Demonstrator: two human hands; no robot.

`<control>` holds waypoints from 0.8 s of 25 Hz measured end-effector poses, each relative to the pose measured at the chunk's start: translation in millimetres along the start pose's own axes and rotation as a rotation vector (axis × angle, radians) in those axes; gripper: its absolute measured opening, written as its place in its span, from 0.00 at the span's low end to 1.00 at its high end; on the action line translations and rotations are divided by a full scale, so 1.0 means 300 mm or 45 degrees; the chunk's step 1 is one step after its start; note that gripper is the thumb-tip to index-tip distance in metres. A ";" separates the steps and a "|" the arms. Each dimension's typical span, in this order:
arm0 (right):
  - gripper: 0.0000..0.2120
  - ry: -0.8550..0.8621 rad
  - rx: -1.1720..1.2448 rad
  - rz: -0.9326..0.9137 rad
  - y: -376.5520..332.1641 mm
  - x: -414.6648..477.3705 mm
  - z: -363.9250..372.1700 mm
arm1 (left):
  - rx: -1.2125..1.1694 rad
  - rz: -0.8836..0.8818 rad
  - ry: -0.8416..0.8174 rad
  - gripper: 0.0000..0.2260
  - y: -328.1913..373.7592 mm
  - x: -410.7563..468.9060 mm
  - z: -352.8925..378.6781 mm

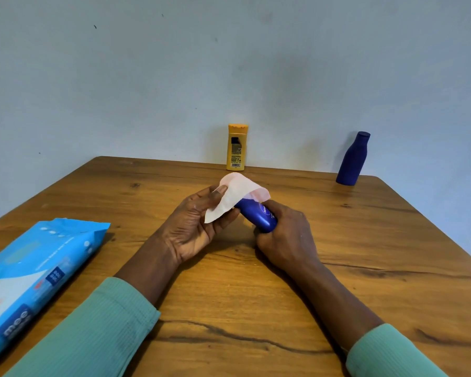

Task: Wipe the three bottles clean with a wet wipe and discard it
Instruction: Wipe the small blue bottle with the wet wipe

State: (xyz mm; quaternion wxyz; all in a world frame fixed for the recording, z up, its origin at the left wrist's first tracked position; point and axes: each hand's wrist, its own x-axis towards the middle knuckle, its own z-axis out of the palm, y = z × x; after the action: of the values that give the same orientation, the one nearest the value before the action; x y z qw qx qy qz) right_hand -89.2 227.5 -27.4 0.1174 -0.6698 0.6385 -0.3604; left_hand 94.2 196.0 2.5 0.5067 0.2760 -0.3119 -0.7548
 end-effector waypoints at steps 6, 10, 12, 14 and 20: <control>0.25 0.004 -0.197 -0.035 -0.001 0.001 0.003 | 0.302 0.126 0.191 0.12 -0.024 0.017 0.026; 0.37 0.047 -0.208 -0.181 -0.013 -0.006 -0.004 | 0.263 0.167 0.283 0.12 -0.034 0.032 0.026; 0.34 0.049 -0.141 -0.282 -0.019 -0.006 -0.001 | 0.208 0.183 0.317 0.13 -0.030 0.038 0.019; 0.32 0.050 -0.108 -0.340 -0.021 -0.008 0.012 | 0.146 0.205 0.352 0.11 -0.024 0.039 0.010; 0.33 0.030 0.405 -0.143 -0.026 -0.013 0.013 | 0.144 0.495 0.493 0.06 -0.013 0.051 -0.001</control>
State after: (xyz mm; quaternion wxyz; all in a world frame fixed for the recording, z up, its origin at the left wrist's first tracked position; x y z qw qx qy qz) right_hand -80.4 231.2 -26.8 0.1942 -0.6732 0.5361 -0.4708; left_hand 87.0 182.8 -2.3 0.6761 0.3779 -0.2981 -0.5579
